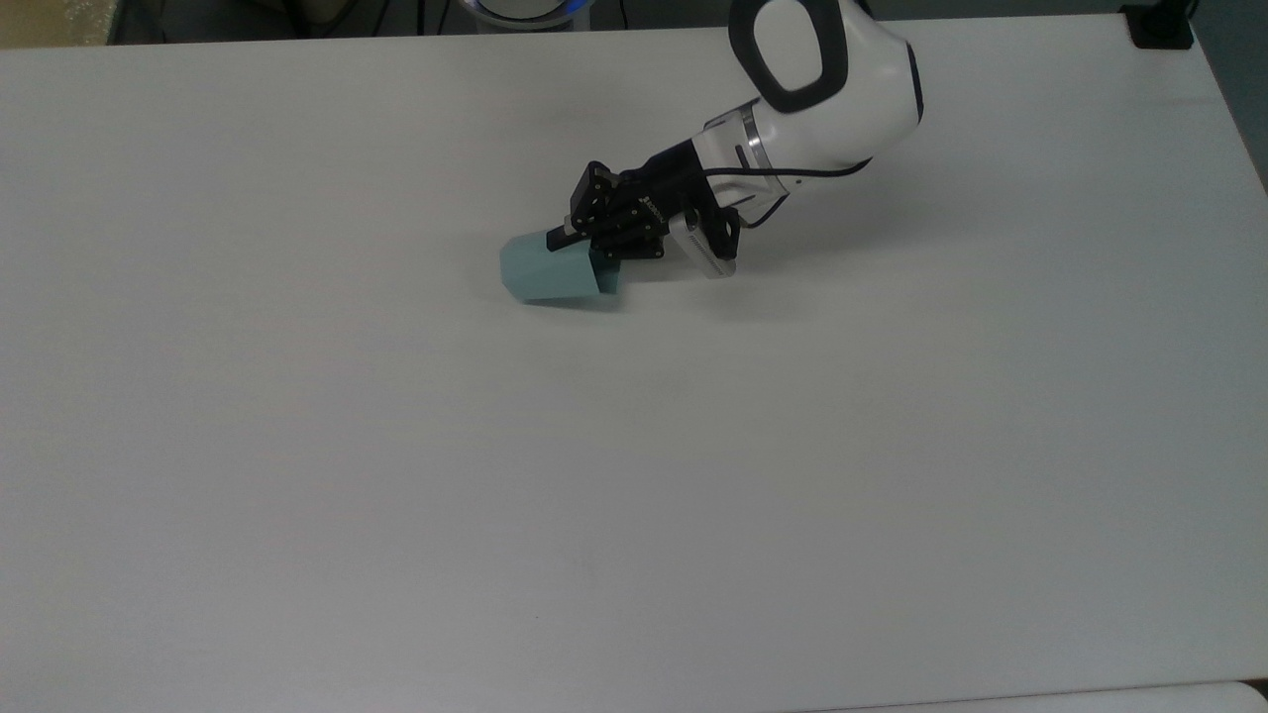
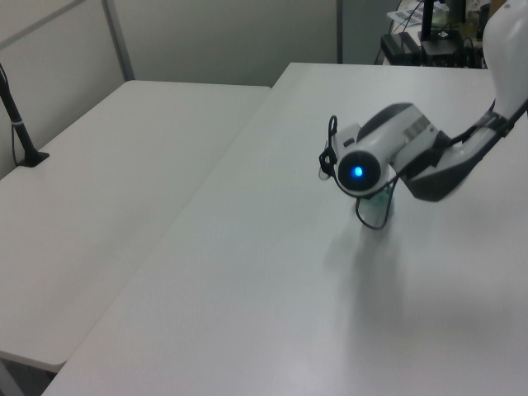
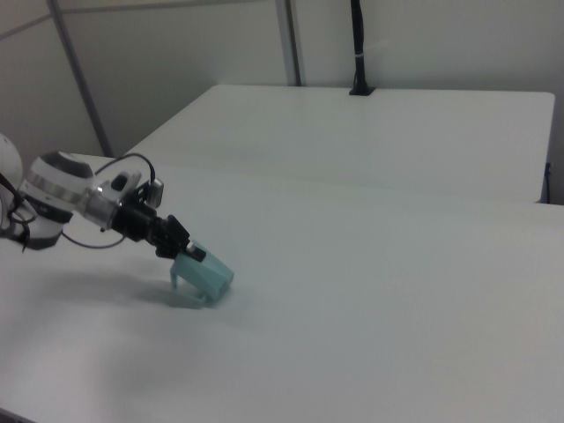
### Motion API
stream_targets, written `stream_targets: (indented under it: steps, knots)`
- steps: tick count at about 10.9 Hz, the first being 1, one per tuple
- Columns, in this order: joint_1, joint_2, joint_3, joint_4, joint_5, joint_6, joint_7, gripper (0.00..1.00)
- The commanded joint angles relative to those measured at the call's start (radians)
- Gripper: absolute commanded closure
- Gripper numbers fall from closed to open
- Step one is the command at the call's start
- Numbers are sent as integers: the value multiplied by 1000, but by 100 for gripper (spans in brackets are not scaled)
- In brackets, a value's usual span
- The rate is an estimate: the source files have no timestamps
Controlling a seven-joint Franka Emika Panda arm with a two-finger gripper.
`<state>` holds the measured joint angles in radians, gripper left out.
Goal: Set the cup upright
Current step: 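Lift the gripped cup and rotate it so the base faces down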
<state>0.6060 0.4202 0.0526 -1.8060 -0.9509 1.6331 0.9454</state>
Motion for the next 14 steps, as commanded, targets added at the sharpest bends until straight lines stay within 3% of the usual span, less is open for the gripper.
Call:
stream_targets:
  steps: [1,5,8,10,12,14]
  knots:
    - [-51,-135,3,22,128,24,-178,100]
    - [-179,-268,-3,14,380,117,-300,100]
    - [-322,-329,-5,-85,663,366,-327,100]
    - [-400,-356,-8,-128,820,442,-402,100]
    - [-454,-356,-10,-168,872,496,-422,100]
    - [-477,-368,-10,-316,905,707,-442,100]
